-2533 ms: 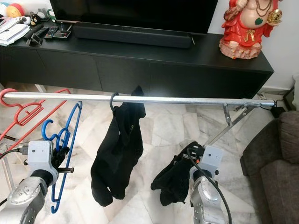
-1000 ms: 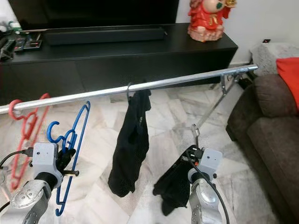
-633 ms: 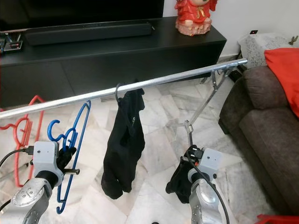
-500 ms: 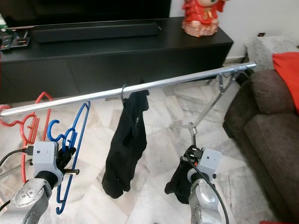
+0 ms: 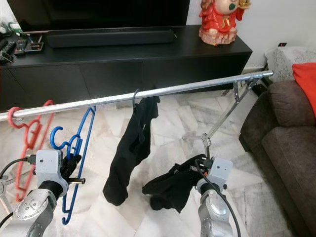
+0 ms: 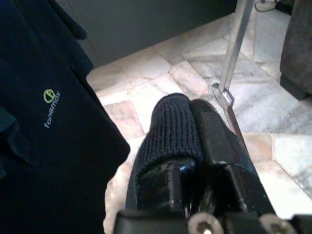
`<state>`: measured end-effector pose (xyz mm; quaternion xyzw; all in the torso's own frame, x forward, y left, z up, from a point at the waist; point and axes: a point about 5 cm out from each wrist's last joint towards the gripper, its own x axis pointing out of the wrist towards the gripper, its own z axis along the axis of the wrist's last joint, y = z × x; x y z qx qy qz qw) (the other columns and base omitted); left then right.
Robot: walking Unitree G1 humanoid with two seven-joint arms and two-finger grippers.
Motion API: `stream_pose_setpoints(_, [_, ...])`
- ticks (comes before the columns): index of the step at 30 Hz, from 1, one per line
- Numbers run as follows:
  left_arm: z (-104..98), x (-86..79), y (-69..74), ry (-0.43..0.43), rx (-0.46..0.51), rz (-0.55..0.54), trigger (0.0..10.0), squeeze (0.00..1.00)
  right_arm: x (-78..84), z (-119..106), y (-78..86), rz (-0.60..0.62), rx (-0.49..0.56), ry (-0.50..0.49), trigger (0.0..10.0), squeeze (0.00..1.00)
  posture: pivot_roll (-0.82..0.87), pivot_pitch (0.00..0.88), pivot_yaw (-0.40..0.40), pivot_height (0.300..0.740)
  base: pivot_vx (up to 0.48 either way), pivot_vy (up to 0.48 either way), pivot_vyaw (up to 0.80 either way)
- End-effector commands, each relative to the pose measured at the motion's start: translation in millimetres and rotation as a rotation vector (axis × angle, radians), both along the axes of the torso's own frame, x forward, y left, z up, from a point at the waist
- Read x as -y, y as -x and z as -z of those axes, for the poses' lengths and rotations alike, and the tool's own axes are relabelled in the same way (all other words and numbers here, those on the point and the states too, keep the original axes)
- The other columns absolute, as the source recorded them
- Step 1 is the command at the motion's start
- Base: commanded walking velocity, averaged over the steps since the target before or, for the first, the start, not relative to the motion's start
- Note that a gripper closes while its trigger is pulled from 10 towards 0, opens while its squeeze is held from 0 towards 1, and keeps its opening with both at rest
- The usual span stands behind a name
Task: Hang hanger
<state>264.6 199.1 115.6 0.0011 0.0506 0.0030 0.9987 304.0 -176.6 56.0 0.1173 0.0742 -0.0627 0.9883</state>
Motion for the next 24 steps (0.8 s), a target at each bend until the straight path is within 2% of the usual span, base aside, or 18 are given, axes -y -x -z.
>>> stream_pose_setpoints(1, [1.8,2.4,-1.6,-0.019,-0.003,0.013,10.0,0.00,8.2,-4.9,-2.1,0.028,0.028,0.009,10.0,0.00,0.02,0.122,-0.026,0.740,0.000,0.000,0.00])
stream_pose_setpoints(11, [4.0,7.2,-18.0,-0.023,0.002,0.063,10.0,0.00,15.1,-11.5,-8.4,0.088,0.063,0.000,10.0,0.00,-0.01,0.084,0.029,0.740,0.000,0.000,0.00])
stream_pose_setpoints(17, [5.4,8.1,-27.2,-0.017,0.009,0.060,10.0,0.00,19.7,-12.7,-10.5,0.094,0.065,0.009,10.0,0.00,-0.02,0.067,0.012,0.740,0.000,0.000,0.00])
stream_pose_setpoints(24, [19.9,8.7,-15.7,0.000,-0.007,0.035,10.0,0.00,25.6,-11.3,-11.1,0.086,0.052,0.031,10.0,0.00,-0.01,0.058,-0.009,0.740,0.000,0.000,0.00])
